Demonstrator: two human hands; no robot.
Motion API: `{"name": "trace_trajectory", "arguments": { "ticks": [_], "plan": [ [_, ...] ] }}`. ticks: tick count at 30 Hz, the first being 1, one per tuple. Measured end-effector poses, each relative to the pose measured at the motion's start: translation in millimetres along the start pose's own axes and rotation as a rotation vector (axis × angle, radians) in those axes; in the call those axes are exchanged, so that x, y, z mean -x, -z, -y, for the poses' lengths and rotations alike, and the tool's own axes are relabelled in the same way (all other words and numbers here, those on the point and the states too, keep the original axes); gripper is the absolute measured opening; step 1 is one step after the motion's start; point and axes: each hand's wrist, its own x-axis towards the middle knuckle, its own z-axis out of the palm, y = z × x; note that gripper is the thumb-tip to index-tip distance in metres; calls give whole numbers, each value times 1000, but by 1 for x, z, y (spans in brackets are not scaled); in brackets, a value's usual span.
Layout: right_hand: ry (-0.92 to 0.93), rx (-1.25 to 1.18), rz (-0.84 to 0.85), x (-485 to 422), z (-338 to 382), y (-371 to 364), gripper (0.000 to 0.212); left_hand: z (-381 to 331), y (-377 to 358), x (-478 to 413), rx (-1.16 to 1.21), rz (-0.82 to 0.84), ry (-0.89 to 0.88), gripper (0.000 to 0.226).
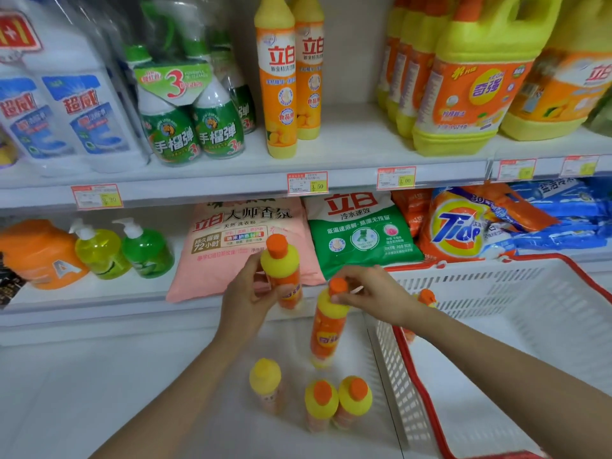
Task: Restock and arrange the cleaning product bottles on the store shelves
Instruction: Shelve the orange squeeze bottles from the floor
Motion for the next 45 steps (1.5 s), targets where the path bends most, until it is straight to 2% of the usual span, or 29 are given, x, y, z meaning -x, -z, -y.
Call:
{"name": "trace_trajectory", "arguments": {
  "ticks": [3,9,11,16,19,23,27,31,33,36,38,41,42,45],
  "plan": [
    [79,1,-138,-2,32,60,17,-35,10,-9,61,-59,-87,64],
    [210,-22,-477,3,89,159,29,-121,25,-33,136,-125,-228,57],
    [261,-12,-594,2,104,185,24,-149,26,-41,177,-142,-274,56],
    [359,-16,-853,-7,124,223,19,-197,22,-72,247,-201,-371,54],
    [382,-1,-934,-19,124,231,24,-204,15,-98,200,-236,-387,53],
    [351,34,-929,-45,113,237,37,-198,3,-128,181,-248,-321,57],
    [300,66,-888,-72,98,242,29,-195,-7,-151,105,-215,-289,60],
    [258,58,-879,-97,99,250,31,-204,-20,-178,-32,-246,-291,61],
    [260,18,-857,-110,101,253,33,-209,-28,-195,-110,-282,-236,62],
    [267,-121,-769,-126,100,250,34,-212,-36,-216,-209,-316,-188,51],
    [218,-219,-635,-136,95,245,44,-212,-38,-226,-266,-326,-165,46],
    [216,-194,-516,-152,81,233,82,-211,-39,-236,-326,-341,-151,45],
    [225,-196,-510,-156,76,229,88,-209,-39,-239,-333,-348,-158,44],
    [184,-303,-563,-163,67,222,85,-203,-43,-238,-375,-319,-176,44]
  ]
}}
